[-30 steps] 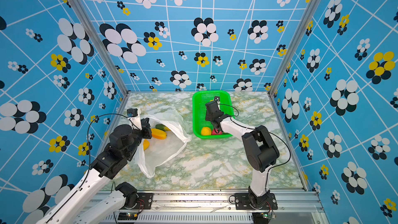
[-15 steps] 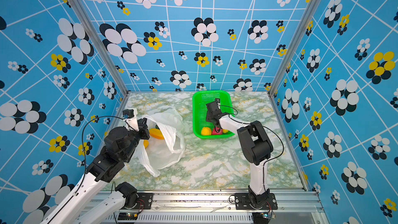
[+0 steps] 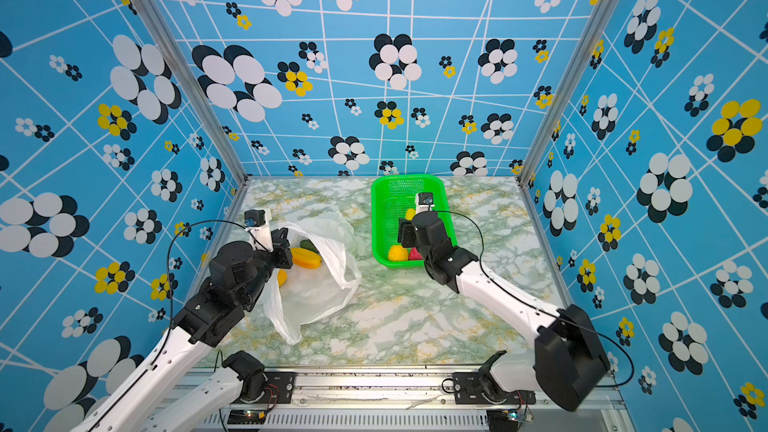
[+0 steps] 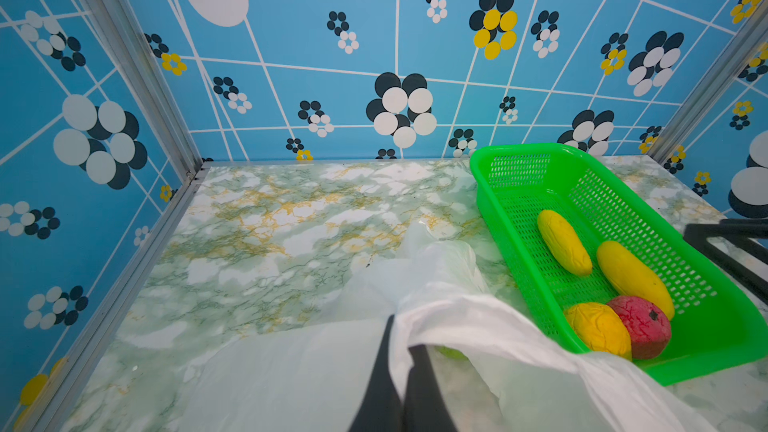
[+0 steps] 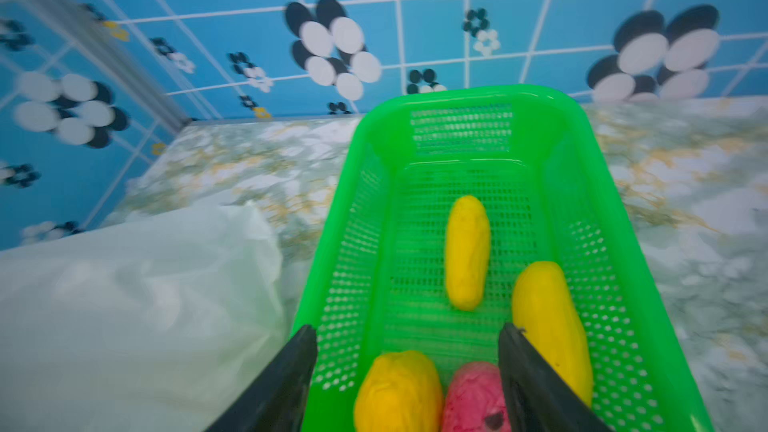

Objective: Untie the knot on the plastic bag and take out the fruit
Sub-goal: 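Move the right gripper back toward the bag held by the left gripper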

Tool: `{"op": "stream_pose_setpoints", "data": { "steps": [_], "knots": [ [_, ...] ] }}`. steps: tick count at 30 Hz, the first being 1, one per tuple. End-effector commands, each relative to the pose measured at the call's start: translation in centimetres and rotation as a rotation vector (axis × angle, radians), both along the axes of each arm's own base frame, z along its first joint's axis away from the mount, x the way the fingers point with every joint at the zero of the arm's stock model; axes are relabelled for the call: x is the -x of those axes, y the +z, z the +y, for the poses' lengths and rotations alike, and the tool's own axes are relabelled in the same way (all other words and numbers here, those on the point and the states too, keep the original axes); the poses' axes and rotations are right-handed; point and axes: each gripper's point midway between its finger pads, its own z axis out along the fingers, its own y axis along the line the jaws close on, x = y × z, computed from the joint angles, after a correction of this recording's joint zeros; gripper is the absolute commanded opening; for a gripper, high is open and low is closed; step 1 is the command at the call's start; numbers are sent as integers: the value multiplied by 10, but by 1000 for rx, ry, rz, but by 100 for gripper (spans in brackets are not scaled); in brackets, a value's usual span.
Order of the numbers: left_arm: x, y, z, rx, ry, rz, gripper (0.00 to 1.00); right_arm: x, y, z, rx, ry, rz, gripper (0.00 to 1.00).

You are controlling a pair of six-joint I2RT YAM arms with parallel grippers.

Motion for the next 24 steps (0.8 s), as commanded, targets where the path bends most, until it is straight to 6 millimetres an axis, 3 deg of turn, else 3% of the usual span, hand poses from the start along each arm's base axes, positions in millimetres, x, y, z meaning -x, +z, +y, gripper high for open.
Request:
{"op": "stream_pose_setpoints", "data": {
  "steps": [1, 4, 7, 9, 12, 15, 24],
  "knots": [
    [0, 4, -3, -3, -16, -5, 0, 51, 32, 40, 59, 210, -235, 65],
    [0, 4, -3, -2, -20, -4, 0, 106, 42, 77, 86, 425, -354, 60],
    [2, 5, -3, 2, -23, -8, 0, 149, 43, 105, 99, 598, -420, 56],
    [2, 5, -3, 3, -24, -7, 0, 173, 43, 123, 113, 685, -454, 56],
    [3, 6, -3, 5, -24, -7, 0, 195, 41, 143, 127, 762, -476, 56],
    [3, 6, -3, 5, -26, -6, 0, 193, 32, 163, 138, 768, -439, 54],
    [5, 5, -4, 12, -37, -7, 0, 159, -16, 210, 204, 669, -329, 41]
  ]
}}
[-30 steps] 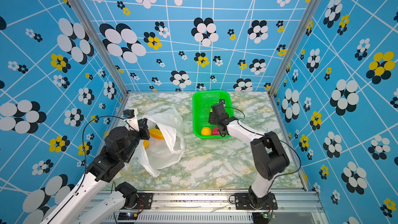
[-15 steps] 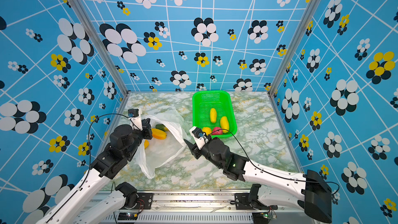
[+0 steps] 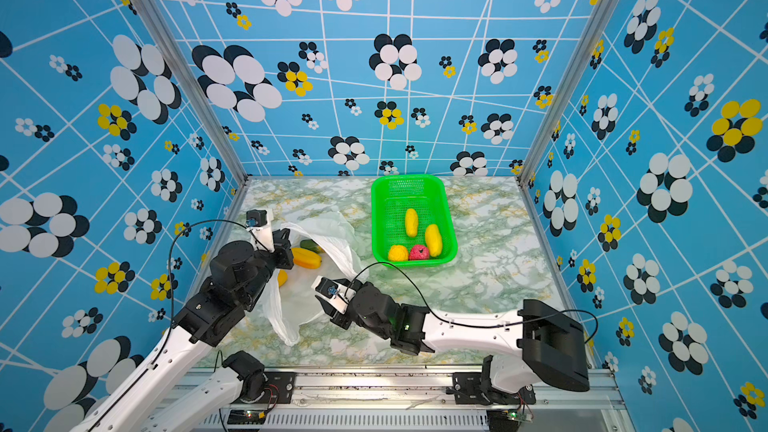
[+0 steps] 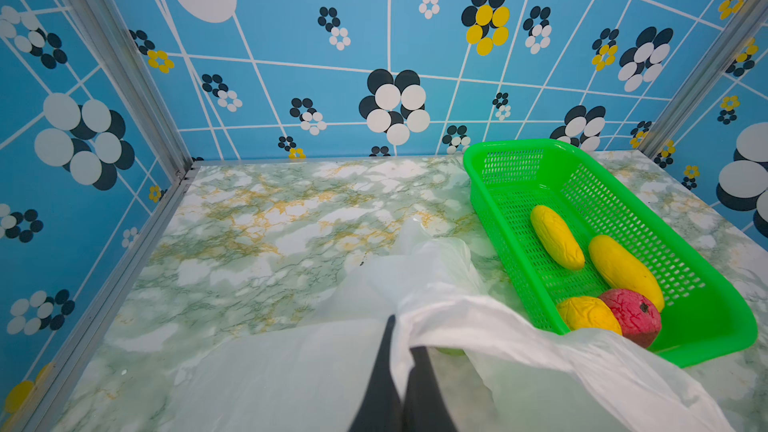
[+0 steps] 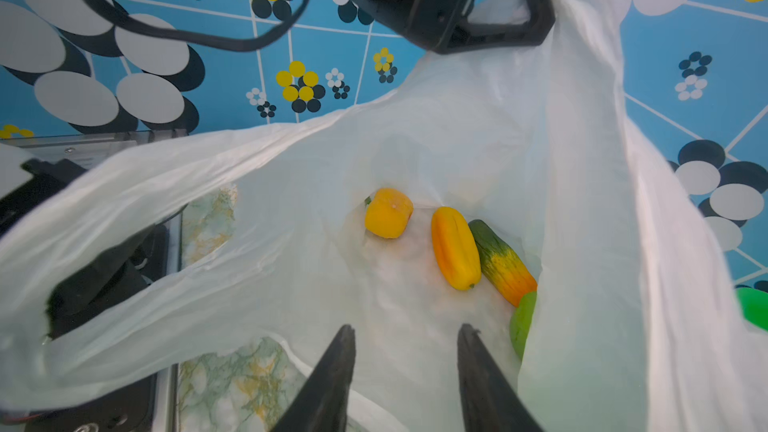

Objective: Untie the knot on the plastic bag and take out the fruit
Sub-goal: 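Move the right gripper back toward the bag held by the left gripper, then lower the right gripper into the bag over the grooved orange-yellow fruit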

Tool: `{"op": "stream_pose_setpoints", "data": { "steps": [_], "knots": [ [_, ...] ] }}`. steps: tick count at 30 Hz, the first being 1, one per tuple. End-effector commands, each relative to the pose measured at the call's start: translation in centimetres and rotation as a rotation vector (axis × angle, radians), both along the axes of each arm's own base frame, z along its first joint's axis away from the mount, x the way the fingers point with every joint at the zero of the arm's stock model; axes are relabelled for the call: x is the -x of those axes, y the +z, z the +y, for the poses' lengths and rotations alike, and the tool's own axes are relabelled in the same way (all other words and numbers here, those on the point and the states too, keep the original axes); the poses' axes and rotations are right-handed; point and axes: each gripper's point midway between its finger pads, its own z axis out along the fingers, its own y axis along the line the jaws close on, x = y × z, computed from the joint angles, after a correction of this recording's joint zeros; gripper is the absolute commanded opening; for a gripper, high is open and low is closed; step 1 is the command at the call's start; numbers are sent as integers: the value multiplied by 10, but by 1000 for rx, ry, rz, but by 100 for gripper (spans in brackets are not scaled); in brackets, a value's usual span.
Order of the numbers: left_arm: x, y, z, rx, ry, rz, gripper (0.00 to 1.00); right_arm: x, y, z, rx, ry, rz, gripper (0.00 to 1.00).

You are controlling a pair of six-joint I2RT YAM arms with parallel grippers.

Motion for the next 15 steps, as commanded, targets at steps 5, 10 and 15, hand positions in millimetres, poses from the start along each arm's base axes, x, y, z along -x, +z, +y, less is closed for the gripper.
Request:
{"op": "stream_pose_setpoints", "data": {
  "steps": [5, 10, 15],
  "knots": [
    [5, 4, 0, 10, -14, -10, 0, -33, -14, 35, -7, -109, 63, 34],
    [6, 4, 2, 13, -8, -16, 0, -66, -48, 52, 23, -180, 165, 33],
    [6, 3, 1, 13, -12, -13, 0, -84, -80, 68, 54, -186, 245, 32]
  ]
}}
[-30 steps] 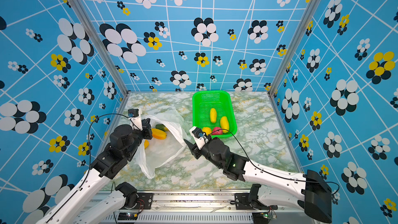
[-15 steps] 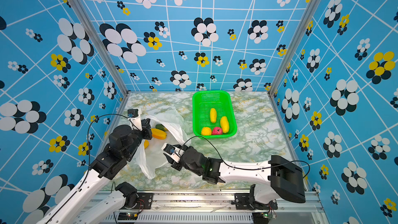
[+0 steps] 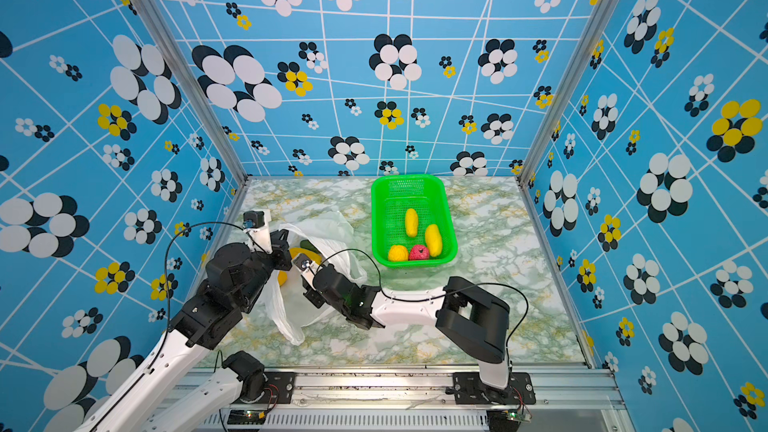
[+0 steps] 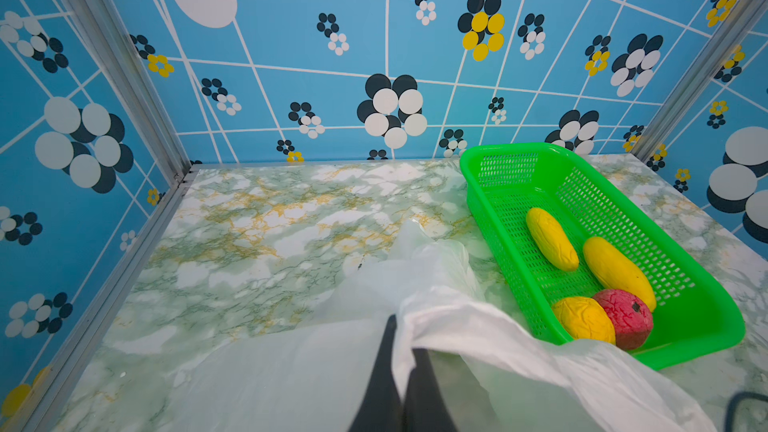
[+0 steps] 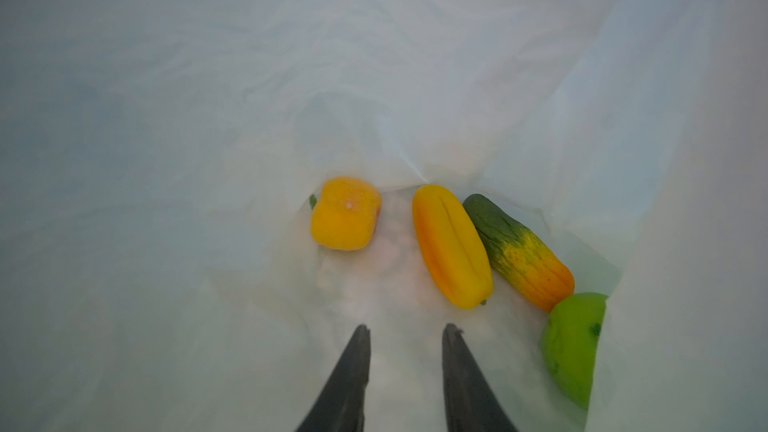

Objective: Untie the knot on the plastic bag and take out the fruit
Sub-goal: 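Lower the right gripper into the bag over the grooved orange-yellow fruit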

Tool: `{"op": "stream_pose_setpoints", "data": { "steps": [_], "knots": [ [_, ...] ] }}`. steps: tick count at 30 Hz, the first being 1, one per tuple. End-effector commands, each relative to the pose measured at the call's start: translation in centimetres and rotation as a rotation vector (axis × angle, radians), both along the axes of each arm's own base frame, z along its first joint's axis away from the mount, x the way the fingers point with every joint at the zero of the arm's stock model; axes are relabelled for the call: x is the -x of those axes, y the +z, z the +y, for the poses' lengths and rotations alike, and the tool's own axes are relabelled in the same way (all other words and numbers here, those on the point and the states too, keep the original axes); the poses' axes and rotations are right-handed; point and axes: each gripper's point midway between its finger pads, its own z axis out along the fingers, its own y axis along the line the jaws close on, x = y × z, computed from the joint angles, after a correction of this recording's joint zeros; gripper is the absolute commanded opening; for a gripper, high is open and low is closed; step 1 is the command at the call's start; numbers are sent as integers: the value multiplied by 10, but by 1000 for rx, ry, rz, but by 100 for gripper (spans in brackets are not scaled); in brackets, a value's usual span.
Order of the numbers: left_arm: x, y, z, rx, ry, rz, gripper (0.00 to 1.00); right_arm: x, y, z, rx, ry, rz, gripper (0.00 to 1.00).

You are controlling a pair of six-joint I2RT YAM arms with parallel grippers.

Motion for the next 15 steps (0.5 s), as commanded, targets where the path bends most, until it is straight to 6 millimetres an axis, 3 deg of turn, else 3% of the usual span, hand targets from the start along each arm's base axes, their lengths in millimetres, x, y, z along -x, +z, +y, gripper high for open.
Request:
{"op": "stream_pose_setpoints", "data": {
  "steps": [1, 7, 15],
  "knots": [
    [1, -1, 0, 4, -3, -1, 0, -4, -22, 8, 18, -6, 76, 32],
    [0, -2, -1, 3, -4, 2, 0, -20, -45, 10, 15, -37, 105, 34],
    [0, -2, -1, 0, -3, 3, 0, -47, -69, 10, 37, -113, 151, 62]
  ]
}}
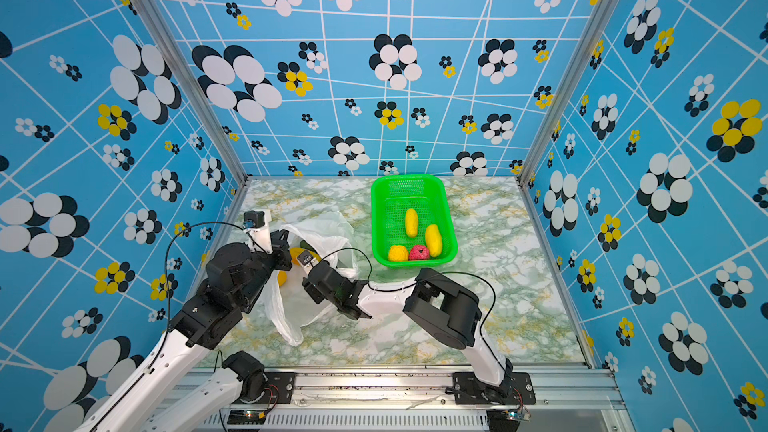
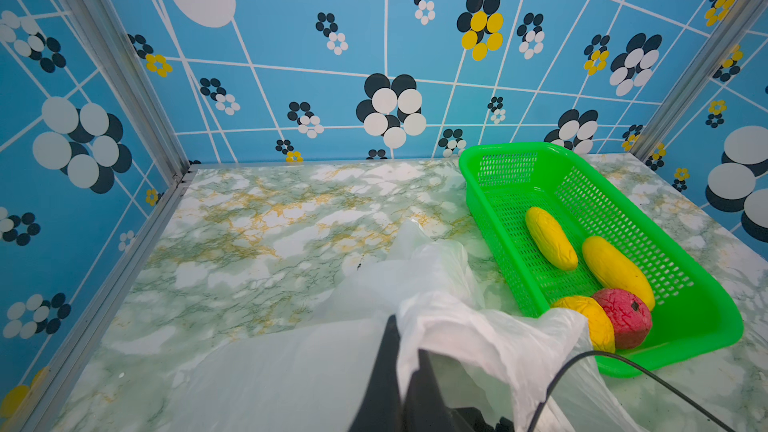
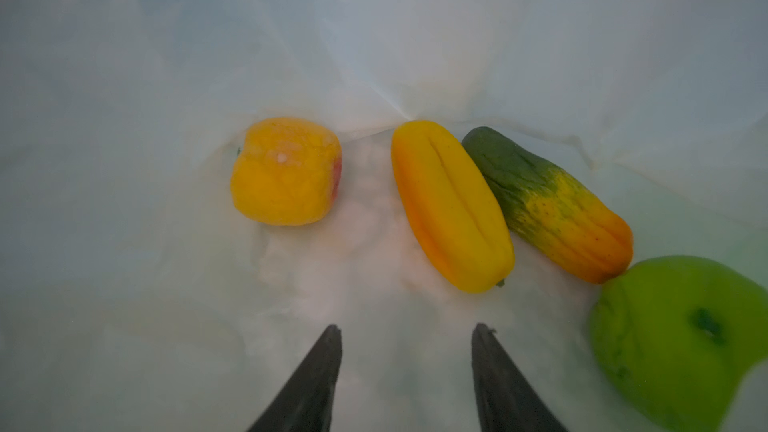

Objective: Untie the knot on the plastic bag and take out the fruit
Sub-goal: 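Lower the right gripper into the bag over the grooved orange-yellow fruit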

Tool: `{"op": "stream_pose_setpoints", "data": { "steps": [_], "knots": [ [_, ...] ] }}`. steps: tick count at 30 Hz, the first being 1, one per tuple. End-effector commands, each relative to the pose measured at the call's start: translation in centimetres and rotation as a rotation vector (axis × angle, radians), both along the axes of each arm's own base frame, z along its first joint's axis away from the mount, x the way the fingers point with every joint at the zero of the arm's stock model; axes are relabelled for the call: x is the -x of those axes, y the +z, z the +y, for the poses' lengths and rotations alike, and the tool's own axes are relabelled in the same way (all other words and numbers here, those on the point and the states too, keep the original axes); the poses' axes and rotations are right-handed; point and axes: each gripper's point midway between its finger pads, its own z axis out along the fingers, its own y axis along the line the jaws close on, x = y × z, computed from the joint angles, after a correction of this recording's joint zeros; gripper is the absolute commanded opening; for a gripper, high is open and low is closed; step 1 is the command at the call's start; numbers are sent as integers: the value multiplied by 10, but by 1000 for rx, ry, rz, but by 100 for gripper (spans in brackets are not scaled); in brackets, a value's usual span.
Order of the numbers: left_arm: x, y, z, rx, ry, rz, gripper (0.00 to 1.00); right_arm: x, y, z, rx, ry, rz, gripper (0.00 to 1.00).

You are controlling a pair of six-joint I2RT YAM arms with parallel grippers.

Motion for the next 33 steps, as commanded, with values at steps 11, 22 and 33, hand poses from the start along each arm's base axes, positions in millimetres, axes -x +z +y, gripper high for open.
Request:
{"op": "stream_pose_setpoints", "data": {
  "steps": [11, 22, 33],
  "knots": [
    [1, -2, -2, 6, -11, 0, 0, -52, -36, 7, 40, -127, 86, 96],
    [0, -4, -1, 3, -6, 3, 0, -31, -36, 33, -45, 24, 113, 98],
    [0, -3, -2, 4, -9, 3, 0, 35, -21, 71, -14, 169, -22, 98]
  ]
}}
